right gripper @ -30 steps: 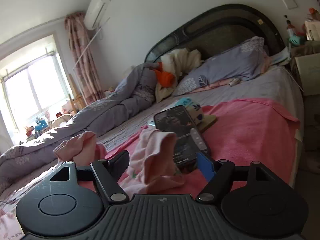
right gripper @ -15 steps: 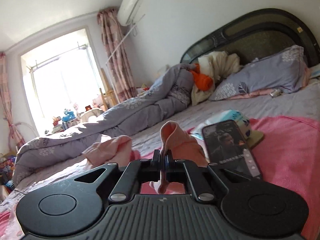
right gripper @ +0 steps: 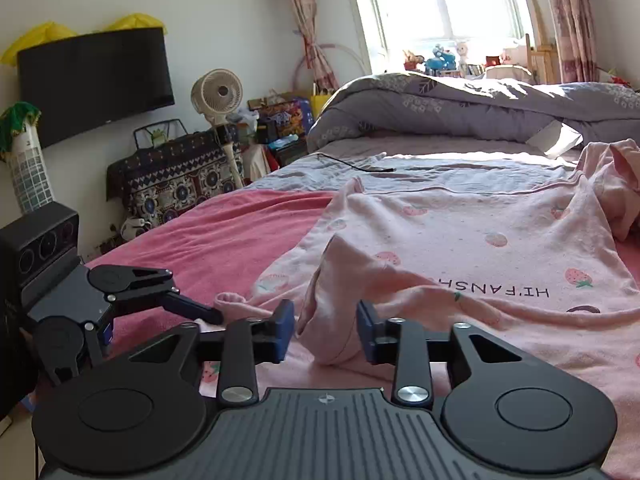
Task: Fold clothes
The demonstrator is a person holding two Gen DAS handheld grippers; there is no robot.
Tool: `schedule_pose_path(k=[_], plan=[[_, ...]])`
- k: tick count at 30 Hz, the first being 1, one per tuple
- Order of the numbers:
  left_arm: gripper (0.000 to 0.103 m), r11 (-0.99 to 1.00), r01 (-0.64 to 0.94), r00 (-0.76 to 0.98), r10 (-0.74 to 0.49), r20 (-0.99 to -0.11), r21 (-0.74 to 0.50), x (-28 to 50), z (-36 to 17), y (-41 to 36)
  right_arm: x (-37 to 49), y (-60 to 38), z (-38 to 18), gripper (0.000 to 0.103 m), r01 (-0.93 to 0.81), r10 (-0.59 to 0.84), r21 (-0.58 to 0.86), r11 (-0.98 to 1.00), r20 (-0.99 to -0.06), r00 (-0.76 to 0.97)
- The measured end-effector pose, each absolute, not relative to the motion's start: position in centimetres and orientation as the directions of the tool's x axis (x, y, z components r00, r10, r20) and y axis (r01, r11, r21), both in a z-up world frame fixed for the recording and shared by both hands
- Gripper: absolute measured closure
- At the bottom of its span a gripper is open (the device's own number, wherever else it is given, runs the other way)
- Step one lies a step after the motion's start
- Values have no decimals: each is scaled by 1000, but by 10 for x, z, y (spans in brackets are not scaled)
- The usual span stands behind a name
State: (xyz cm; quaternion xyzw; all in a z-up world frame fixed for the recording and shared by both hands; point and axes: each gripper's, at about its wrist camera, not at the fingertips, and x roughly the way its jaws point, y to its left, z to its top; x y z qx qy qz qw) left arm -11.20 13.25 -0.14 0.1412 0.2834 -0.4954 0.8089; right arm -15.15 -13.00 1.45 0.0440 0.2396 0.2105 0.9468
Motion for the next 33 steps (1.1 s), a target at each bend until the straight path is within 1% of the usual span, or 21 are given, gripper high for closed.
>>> schedule_pose_path(k=[2, 3, 4, 6, 8, 10, 12, 14, 16, 17, 18, 19, 20, 21, 24, 27, 30, 32, 33], plan=[[0, 470, 881, 349, -720, -599, -51, -112, -1, 132, -176, -135, 14, 44, -396, 417, 137, 908, -405, 814], [0, 472, 881, 356, -717, -600, -42, -114, -1, 132, -185, -142, 16, 40, -387, 401, 119, 914, -395, 827], [0, 476, 879, 365, -712, -600, -30, -116, 0, 131, -193, -150, 17, 36, -372, 383, 106, 922, -386, 839], [0, 508, 861, 398, -680, -616, -4, -123, 7, 127, -206, -174, 19, 33, -322, 330, 86, 943, -372, 868], [0, 560, 828, 422, -661, -620, -33, -129, 17, 126, -213, -199, 20, 31, -262, 271, 75, 962, -362, 892], [0, 591, 799, 425, -685, -592, -110, -135, 31, 126, -219, -223, 19, 28, -191, 201, 63, 980, -356, 912], [0, 570, 786, 404, -768, -497, -242, -140, 49, 126, -223, -243, 12, 28, -102, 101, 16, 995, -353, 930], [0, 545, 788, 408, -811, -420, -286, -142, 63, 117, -227, -256, 2, 28, -29, 13, -41, 999, -356, 934], [0, 606, 788, 491, -724, -485, -106, -143, 67, 90, -232, -265, -7, 26, 11, -35, -67, 998, -357, 933], [0, 625, 780, 533, -675, -509, -12, -143, 69, 77, -235, -271, -10, 24, 15, -34, -56, 998, -361, 932], [0, 617, 776, 567, -590, -575, 132, -143, 61, 57, -238, -276, -14, 22, 16, -29, -39, 999, -367, 930], [0, 585, 764, 603, -496, -625, 273, -143, 54, 37, -241, -281, -17, 21, 14, -23, -24, 1000, -373, 928], [0, 502, 776, 603, -414, -682, 381, -143, 39, 17, -243, -284, -19, 21, 13, -17, -14, 1000, -377, 926], [0, 437, 783, 603, -362, -711, 442, -144, 28, 5, -245, -287, -20, 21, 12, -13, -6, 1000, -381, 924], [0, 392, 748, 659, -344, -669, 535, -144, 28, -12, -248, -291, -22, 18, 11, -6, 10, 1000, -379, 926], [0, 396, 637, 767, -244, -593, 661, -130, 30, -31, -246, -291, -25, 15, 9, 3, 31, 999, -376, 927], [0, 217, 626, 780, -180, -599, 749, -129, 7, -43, -245, -288, -27, 10, 4, 6, 27, 1000, -371, 929], [0, 130, 600, 795, -213, -568, 790, -135, -1, -44, -245, -287, -27, 9, -1, 8, 18, 1000, -369, 930], [1, 112, 623, 775, -223, -591, 774, -135, 1, -45, -245, -287, -27, 9, -4, 9, 16, 1000, -367, 930]])
